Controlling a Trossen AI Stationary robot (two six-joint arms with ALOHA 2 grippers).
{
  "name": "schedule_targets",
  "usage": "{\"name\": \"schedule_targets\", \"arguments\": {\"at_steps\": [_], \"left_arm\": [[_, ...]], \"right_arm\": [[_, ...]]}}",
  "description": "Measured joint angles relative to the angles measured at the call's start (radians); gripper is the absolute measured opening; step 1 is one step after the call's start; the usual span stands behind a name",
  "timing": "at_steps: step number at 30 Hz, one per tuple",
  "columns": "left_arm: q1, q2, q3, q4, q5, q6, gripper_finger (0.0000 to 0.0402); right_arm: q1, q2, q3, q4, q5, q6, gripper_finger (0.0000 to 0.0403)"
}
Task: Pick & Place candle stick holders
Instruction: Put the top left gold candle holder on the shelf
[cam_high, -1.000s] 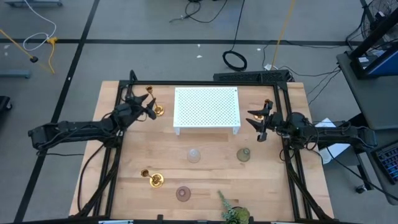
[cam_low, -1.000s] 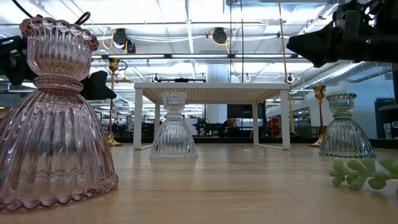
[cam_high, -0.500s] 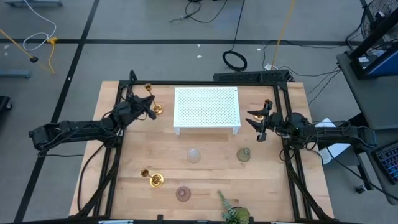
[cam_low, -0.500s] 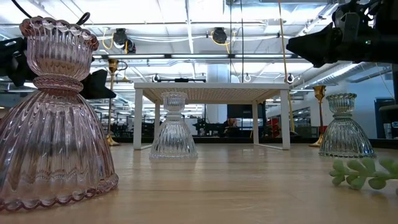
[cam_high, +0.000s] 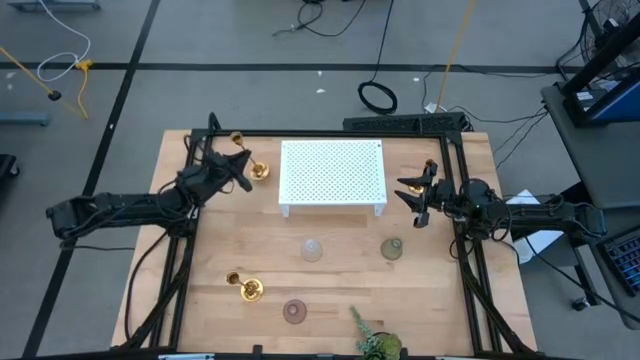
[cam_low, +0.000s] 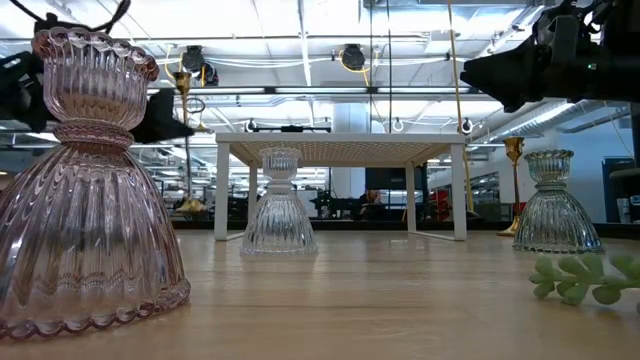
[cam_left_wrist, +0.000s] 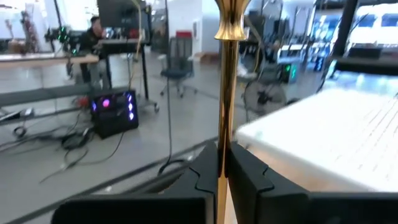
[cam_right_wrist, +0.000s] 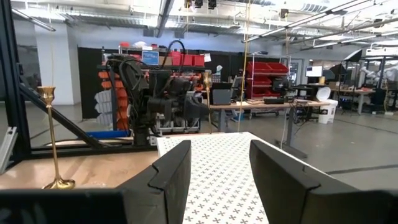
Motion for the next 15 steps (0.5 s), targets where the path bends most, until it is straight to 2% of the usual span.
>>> {"name": "schedule_targets", "arguments": {"at_steps": [8,15], "left_arm": [[-0.057,0.000,0.118,-0.061,-0.008,0.001,0.0014],[-0.110,0.000,0.260,-0.271,-0.130,0.052,0.0014]], "right_arm": [[0.000,0.000,0.000,0.000,0.000,0.001,0.0155],[0.000,0.000,0.000,-0.001,0.000,0.001,0.0155]]}}
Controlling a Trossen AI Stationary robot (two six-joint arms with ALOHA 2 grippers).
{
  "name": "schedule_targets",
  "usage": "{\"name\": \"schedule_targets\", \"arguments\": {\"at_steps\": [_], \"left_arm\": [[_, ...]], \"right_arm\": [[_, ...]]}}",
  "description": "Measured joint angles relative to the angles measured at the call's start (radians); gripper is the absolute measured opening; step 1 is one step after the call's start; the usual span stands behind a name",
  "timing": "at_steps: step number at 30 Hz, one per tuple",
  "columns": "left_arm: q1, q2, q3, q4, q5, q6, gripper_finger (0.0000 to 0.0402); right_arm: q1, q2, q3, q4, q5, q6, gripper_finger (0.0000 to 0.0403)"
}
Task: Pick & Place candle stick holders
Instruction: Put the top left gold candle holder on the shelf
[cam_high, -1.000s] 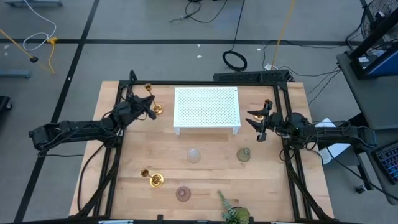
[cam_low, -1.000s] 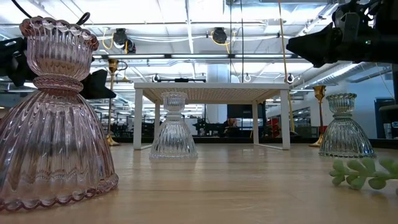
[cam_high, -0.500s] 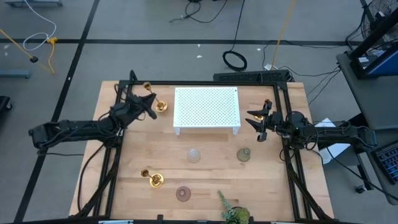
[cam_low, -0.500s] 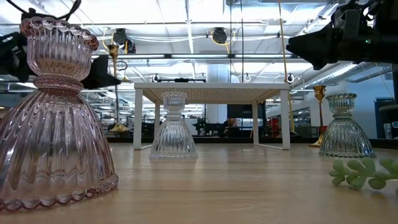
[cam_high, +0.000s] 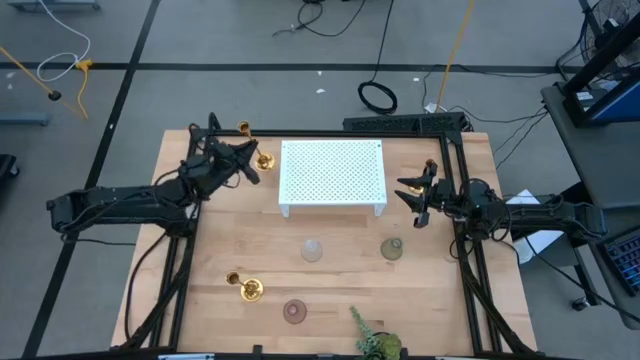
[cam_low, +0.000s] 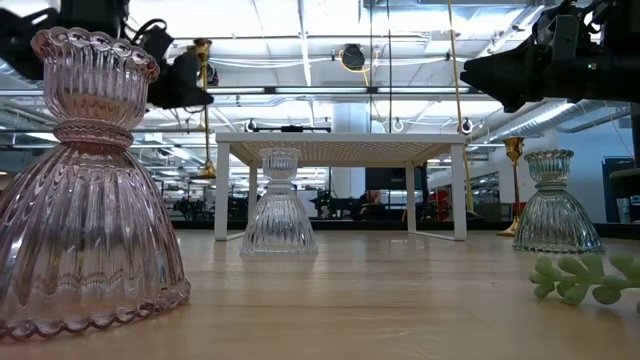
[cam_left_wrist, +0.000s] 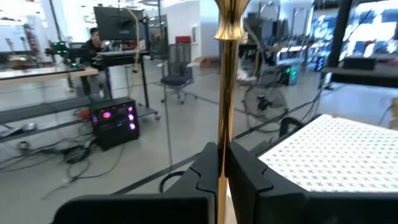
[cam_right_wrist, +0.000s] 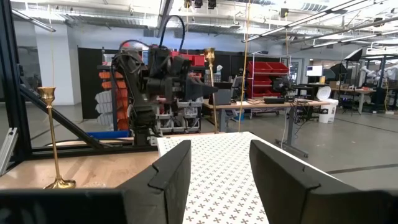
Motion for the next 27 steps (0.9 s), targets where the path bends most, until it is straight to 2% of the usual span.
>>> {"name": "schedule_targets", "arguments": {"at_steps": [6,16,23,27], "left_arm": [[-0.044,0.000,0.120,-0.126,-0.036,0.038,0.0014],[-0.095,0.014,0.225,-0.129,-0.030,0.078,0.0014],[-0.096,0.140,0.322,-0.124,-0.026,0.071,0.0014],[-0.087,0.236,0.400,-0.126,0.054,0.054,0.0014]], "right_arm": [[0.000,0.000,0.000,0.000,0.000,0.000,0.0155],[0.000,0.000,0.000,-0.001,0.000,0.000,0.0155],[0.000,0.000,0.000,-0.001,0.000,-0.002,0.0155],[0.000,0.000,0.000,-0.001,0.000,-0.002,0.0155]]}}
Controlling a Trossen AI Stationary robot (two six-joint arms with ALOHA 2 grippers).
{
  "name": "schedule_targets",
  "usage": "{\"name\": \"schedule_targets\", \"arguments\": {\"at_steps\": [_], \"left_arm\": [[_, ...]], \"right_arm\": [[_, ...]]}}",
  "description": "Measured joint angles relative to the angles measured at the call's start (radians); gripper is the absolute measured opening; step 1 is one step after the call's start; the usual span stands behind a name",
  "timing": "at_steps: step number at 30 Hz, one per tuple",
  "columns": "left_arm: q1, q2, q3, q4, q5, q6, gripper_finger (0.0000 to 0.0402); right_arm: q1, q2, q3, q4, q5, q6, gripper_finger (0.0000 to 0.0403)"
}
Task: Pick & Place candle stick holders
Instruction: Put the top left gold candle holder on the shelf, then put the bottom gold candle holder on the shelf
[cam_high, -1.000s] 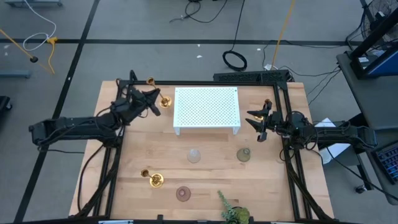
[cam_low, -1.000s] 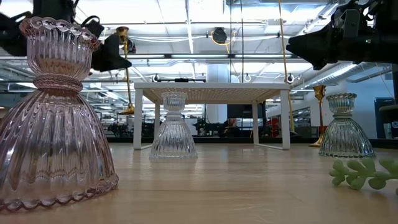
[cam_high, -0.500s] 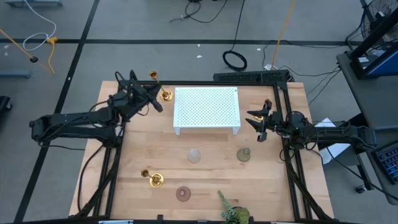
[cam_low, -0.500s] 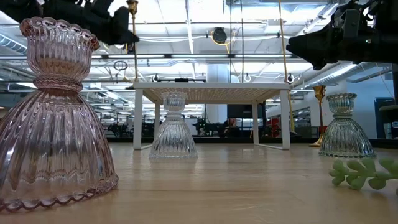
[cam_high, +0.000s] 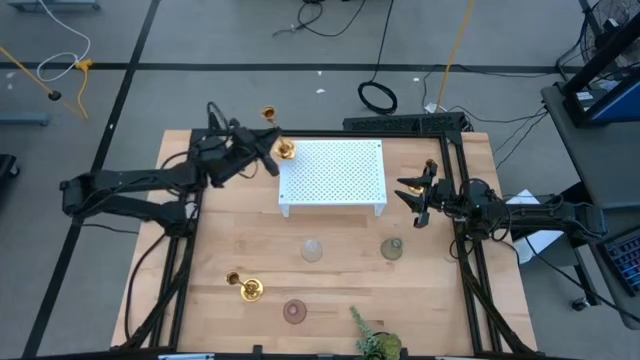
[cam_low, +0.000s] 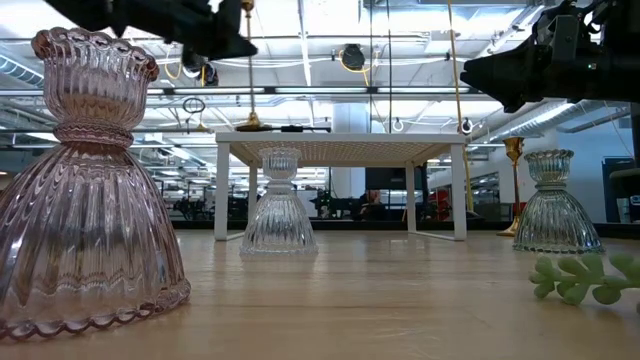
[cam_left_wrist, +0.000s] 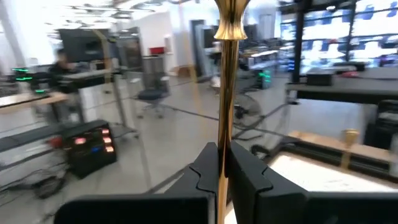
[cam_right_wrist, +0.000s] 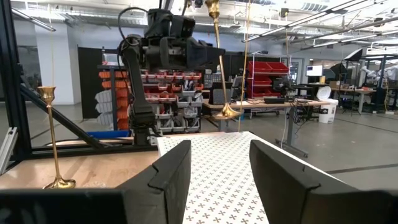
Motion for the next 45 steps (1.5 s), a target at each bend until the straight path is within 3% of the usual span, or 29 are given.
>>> {"name": "schedule_targets", "arguments": {"at_steps": [9,20,32,45], "left_arm": [[0.055,0.135,0.070,0.001,0.060,-0.081,0.0014],[0.067,0.170,0.070,-0.038,0.075,-0.117,0.0020],[0.067,0.169,0.070,-0.073,0.075,-0.106,0.0073],[0.051,0.140,0.069,-0.101,0.075,-0.076,0.0171]], "right_arm": [[0.000,0.000,0.000,-0.020,0.000,0.002,0.0155],[0.000,0.000,0.000,-0.026,0.000,0.002,0.0155],[0.000,0.000,0.000,-0.029,0.000,0.003,0.0155],[0.000,0.000,0.000,-0.031,-0.001,0.047,0.0155]]}}
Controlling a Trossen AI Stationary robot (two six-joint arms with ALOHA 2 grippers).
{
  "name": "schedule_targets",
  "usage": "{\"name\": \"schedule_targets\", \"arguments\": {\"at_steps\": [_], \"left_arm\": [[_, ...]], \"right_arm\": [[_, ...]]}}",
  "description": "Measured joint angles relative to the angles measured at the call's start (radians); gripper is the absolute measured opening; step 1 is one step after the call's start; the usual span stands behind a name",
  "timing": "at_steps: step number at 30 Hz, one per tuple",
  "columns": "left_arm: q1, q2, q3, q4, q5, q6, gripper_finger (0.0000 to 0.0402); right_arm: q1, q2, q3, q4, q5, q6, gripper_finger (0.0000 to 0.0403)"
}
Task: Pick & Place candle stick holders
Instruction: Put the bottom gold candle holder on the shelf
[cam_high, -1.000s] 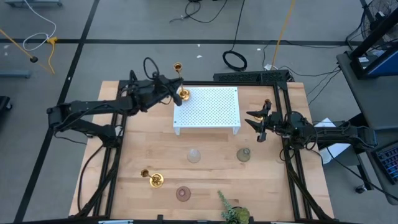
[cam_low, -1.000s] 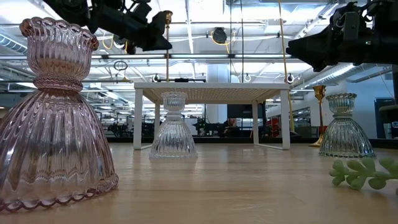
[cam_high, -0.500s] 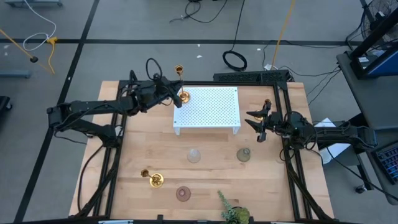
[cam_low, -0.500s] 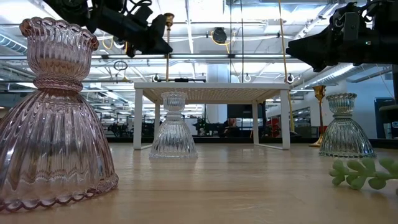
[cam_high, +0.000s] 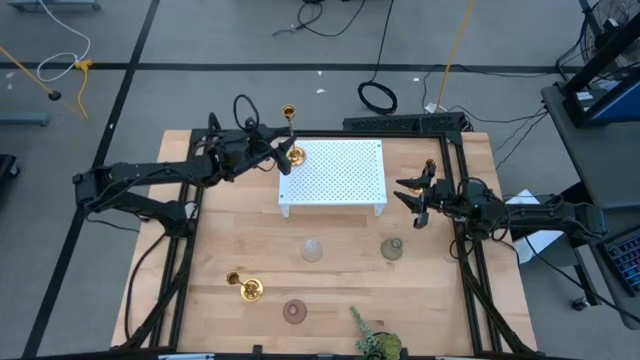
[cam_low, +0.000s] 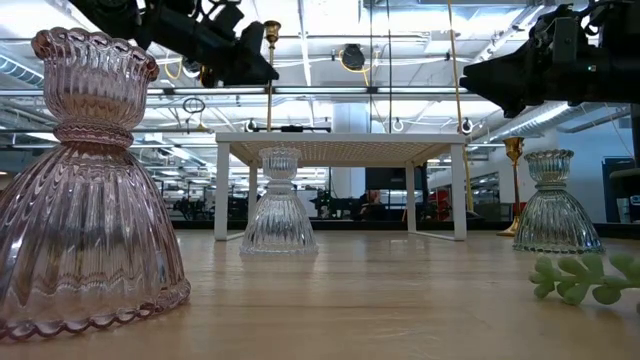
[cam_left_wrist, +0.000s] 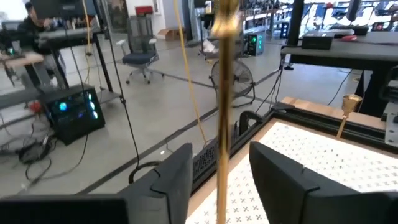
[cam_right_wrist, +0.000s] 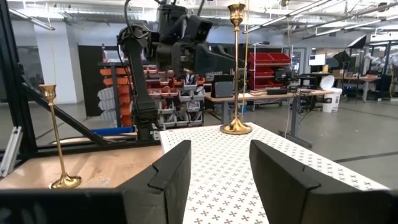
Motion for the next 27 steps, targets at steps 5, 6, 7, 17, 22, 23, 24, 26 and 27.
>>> {"name": "schedule_targets", "arguments": {"at_steps": [5,6,7,17,22,23,24,26,27], "left_arm": [[-0.030,-0.075,0.000,-0.113,0.000,0.014,0.0179],[-0.036,-0.096,0.000,-0.134,0.000,0.016,0.0179],[-0.044,-0.117,0.000,-0.161,0.000,0.023,0.0179],[-0.156,-0.307,0.000,-0.488,0.020,0.060,0.0179],[-0.214,-0.342,0.000,-0.662,0.148,0.067,0.0179],[-0.225,-0.344,0.000,-0.697,0.172,0.067,0.0179],[-0.238,-0.344,0.000,-0.727,0.186,0.067,0.0179],[-0.260,-0.343,0.000,-0.786,0.188,0.068,0.0179],[-0.271,-0.343,0.000,-0.817,0.187,0.068,0.0179]], "right_arm": [[0.000,0.000,0.000,-0.005,-0.002,0.007,0.0155],[0.000,0.000,0.000,-0.006,-0.002,0.007,0.0155],[0.000,0.000,0.000,-0.006,-0.002,0.008,0.0155],[0.000,0.005,0.000,-0.015,-0.061,0.054,0.0155],[0.000,0.010,0.000,-0.021,-0.189,0.100,0.0155],[0.000,0.010,0.000,-0.021,-0.203,0.106,0.0155],[0.000,0.010,0.000,-0.021,-0.210,0.111,0.0155],[0.000,0.010,0.000,-0.021,-0.212,0.112,0.0155],[0.000,0.010,0.000,-0.021,-0.211,0.112,0.0155]]}}
